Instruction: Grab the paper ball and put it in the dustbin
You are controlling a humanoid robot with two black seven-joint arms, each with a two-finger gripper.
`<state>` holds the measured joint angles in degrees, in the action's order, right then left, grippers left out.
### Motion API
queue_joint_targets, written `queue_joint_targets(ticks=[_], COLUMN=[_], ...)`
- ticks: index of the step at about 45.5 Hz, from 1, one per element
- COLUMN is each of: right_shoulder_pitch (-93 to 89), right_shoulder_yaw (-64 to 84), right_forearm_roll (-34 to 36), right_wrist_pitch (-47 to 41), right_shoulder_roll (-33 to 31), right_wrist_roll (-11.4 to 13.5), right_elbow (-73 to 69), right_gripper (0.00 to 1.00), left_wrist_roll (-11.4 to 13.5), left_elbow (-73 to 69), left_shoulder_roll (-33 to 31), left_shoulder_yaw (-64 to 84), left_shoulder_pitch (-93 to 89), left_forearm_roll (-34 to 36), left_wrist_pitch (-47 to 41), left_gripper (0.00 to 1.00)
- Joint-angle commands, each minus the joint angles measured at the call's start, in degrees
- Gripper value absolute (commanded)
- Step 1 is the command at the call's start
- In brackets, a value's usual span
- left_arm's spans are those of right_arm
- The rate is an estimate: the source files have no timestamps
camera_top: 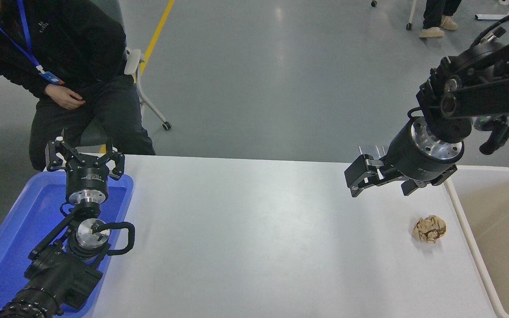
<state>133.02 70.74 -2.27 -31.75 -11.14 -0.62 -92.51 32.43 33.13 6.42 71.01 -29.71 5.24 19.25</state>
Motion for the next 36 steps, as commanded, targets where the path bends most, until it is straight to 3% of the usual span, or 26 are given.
queue_joint_targets(ticks=[1,36], right_shoulder_pitch=[-0.48,-0.92], right_shoulder_yaw=[-0.17,0.01], right_forearm_roll=[-0.10,-2.91], right_wrist_pitch=[0.11,2.39], right_shoulder_roll=[-0.02,-0.20], right_wrist_roll=[0.00,0.00], right_elbow=[0.14,0.14], right_gripper=[1.00,1.00], left_wrist_roll=[0.00,0.00], left_elbow=[0.00,0.00], left_shoulder_roll=[0.00,0.00], left_shoulder_yaw=[0.01,0.01], left_shoulder_pitch=[0.00,0.00], left_forearm_roll=[-0.06,-0.06], left_wrist_pitch=[0.00,0.00], left_gripper=[0.99,0.99])
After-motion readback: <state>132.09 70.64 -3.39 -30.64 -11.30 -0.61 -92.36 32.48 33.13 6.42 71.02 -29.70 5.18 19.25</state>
